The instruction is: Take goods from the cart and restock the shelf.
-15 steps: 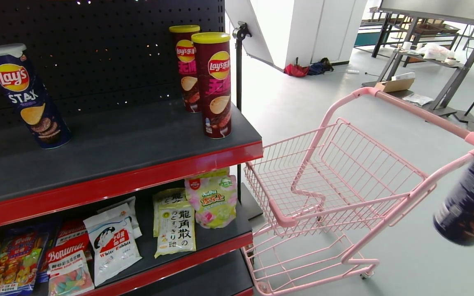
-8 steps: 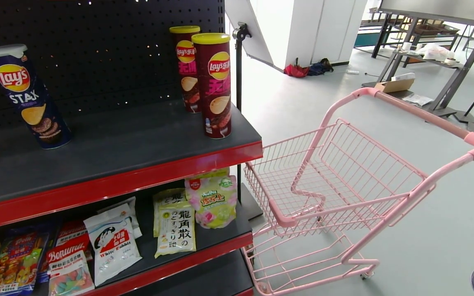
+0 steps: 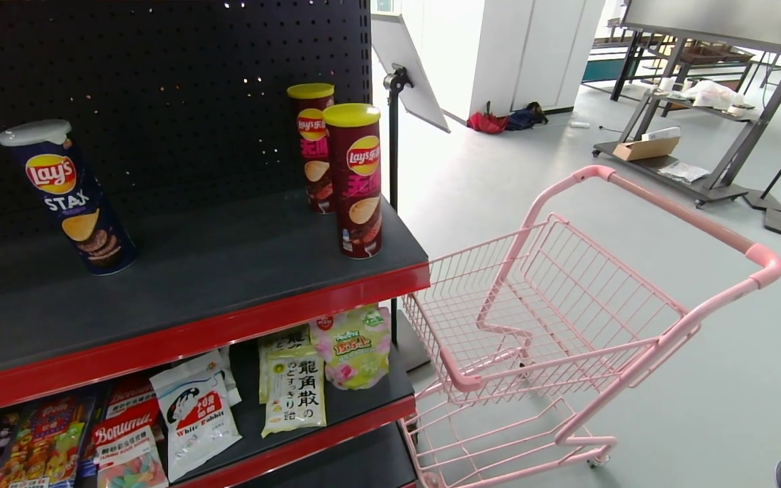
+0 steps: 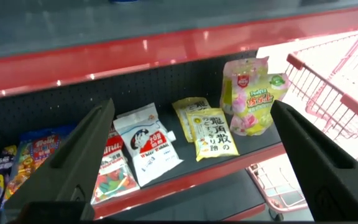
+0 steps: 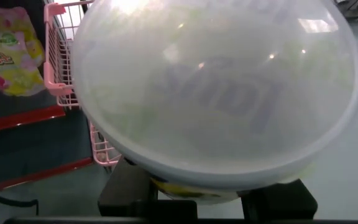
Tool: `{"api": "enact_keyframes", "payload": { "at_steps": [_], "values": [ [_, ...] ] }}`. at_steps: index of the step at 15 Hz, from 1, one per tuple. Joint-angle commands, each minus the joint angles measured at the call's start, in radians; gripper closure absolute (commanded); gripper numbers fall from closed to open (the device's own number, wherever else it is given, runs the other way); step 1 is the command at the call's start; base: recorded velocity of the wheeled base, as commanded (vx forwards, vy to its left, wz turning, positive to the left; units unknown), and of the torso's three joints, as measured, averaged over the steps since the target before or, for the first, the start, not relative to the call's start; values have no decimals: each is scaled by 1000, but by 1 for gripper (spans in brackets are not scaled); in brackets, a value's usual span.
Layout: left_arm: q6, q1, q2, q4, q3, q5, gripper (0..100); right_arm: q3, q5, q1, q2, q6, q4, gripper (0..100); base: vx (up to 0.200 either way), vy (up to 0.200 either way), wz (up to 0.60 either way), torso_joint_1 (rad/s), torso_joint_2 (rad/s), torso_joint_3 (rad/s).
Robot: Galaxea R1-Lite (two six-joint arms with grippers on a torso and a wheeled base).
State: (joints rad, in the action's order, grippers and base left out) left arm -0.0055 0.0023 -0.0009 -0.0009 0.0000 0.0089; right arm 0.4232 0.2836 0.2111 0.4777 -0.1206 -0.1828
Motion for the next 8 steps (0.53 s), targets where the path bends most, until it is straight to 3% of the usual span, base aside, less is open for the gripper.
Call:
{"api": "enact_keyframes", "payload": {
  "at_steps": [1,8],
  "values": [
    [-1,-1,1,1,0,0,0,-14,0,1,1,-1,-1,100,0,0,0,203,-525,-310],
    [-1,1,1,1,0,0,0,-34,8,1,2,-5,-1,100,0,0,0,169,-406,-244]
  ]
}}
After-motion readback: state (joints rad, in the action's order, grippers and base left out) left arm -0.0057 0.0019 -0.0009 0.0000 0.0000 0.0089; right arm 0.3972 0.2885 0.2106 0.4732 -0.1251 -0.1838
